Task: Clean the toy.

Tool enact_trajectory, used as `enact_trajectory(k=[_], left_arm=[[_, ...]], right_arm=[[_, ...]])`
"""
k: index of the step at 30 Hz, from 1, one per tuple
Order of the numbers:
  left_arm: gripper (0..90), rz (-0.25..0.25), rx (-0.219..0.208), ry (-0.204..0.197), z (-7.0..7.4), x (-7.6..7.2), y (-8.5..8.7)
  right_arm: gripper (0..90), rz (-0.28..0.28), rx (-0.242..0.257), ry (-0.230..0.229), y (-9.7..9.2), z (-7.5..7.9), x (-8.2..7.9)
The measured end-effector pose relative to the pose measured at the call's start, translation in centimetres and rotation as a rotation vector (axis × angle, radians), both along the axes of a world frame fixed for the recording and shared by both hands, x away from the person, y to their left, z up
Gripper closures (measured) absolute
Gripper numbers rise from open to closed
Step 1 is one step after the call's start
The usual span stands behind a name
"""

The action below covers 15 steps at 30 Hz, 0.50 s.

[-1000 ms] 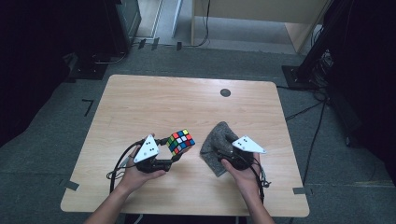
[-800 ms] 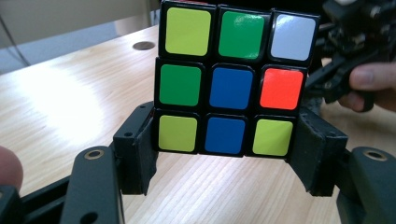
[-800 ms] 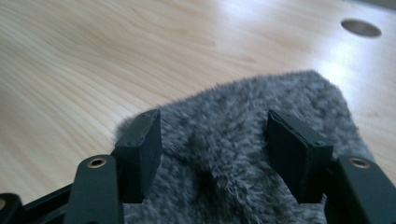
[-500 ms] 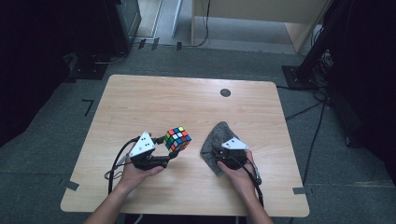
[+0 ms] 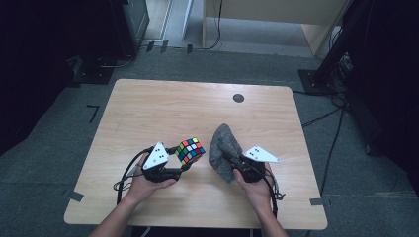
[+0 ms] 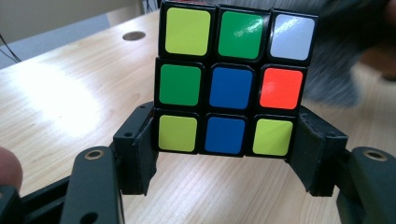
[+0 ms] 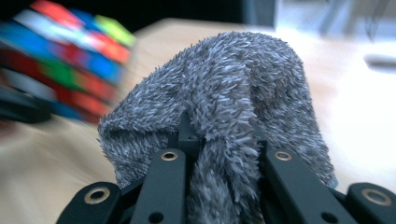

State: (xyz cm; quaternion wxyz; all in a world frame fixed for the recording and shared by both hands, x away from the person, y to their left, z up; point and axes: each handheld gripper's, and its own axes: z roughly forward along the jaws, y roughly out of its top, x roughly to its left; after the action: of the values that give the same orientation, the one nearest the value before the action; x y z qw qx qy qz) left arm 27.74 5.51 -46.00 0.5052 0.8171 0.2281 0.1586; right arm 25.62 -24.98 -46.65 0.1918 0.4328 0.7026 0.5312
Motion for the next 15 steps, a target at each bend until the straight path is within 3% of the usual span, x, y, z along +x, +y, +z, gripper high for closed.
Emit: enact_trajectory(k=[2, 6, 9, 12, 14, 15], left_arm=[[33.8, -0.012, 0.017, -0.007, -0.1, -0.2, -0.4], [33.7, -0.048, 0.043, -0.019, -0.1, -0.8, -1.2], [33.8, -0.077, 0.048, -0.027, -0.1, -1.2, -1.6], [33.8, -0.113, 0.015, -0.04, 0.2, -1.6, -1.7], [33.8, -0.133, -0.038, -0.024, 0.4, -1.4, -1.2], [33.9, -0.147, -0.073, -0.014, 0.6, -1.3, -0.8]], right_arm=[[77.0, 0.05, 0.032, -0.071, 0.8, 1.6, -1.1], [76.6, 0.128, 0.075, -0.142, 2.2, 3.3, -2.5], [76.2, 0.185, 0.095, -0.143, 3.1, 3.8, -3.1], [75.6, 0.199, 0.068, -0.129, 3.7, 3.3, -3.1], [75.6, 0.187, 0.099, -0.115, 3.3, 3.0, -2.8], [75.8, 0.169, 0.092, -0.099, 3.0, 2.9, -2.6]])
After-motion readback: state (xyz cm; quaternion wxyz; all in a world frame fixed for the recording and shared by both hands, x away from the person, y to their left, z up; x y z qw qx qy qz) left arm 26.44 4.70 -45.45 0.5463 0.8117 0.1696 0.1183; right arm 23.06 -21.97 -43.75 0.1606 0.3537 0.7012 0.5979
